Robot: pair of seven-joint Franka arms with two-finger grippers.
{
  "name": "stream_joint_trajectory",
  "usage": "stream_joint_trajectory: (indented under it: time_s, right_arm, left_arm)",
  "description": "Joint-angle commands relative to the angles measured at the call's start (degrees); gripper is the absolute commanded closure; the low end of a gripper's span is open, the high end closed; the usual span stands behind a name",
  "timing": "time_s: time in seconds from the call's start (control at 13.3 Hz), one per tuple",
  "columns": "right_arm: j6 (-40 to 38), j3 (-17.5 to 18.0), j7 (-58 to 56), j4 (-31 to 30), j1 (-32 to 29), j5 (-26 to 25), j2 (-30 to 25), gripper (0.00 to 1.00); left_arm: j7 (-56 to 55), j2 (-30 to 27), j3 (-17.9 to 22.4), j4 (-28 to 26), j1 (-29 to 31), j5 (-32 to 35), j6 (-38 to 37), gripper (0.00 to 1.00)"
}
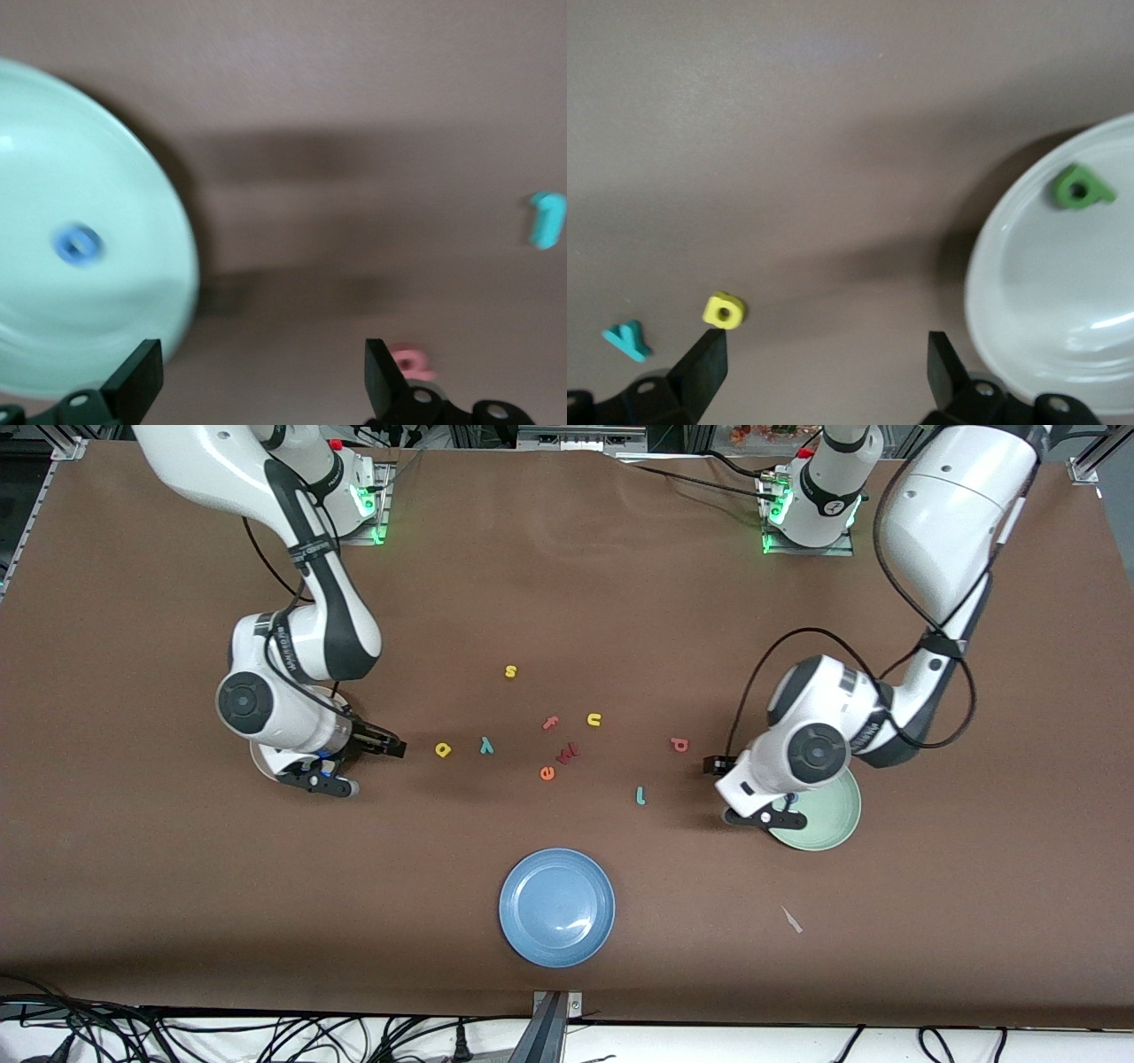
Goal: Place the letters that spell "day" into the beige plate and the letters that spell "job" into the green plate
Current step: 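Grasp the yellow letter with the right gripper while the left grasps pink p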
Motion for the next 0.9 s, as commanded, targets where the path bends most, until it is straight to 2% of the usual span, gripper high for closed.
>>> stream_joint_trajectory:
  time_s: [0.0,0.23,0.38,0.45,0.75,0.83]
  right_arm:
    - [3.52,-0.19,10.13,1.62,3.78,1.02,2.76,0.0]
    - [9.4,-0.19,19.46,1.44,7.83,0.93,5.56,0.0]
    - [12.4,-0.19,21.68,1.27,9.24,0.93,7.24,0.0]
    - [12.59,-0.19,21.86,1.09,9.33,0.93,7.42,0.0]
    - [15.22,-0.19,21.77,0.13,9.51,0.93,9.0,0.01]
    - [15.31,-0.19,21.77,0.12,9.51,0.93,9.0,0.06]
  left_arm:
    - [-17.76,-0.53,0.38,-0.49,-3.13,0.56,0.28,0.0]
    - [-26.79,0.97,0.3,-0.67,-3.75,-0.75,2.3,0.0]
    - [-30.55,2.46,0.38,-0.58,-3.75,-9.5,7.28,0.0]
    - [-32.84,2.64,0.47,-0.75,-3.75,-10.77,8.27,0.0]
    - [-43.03,2.64,0.56,-1.8,-3.49,-10.78,8.28,0.0]
    - [-45.15,2.64,0.56,-2.24,-3.31,-10.78,8.02,0.0]
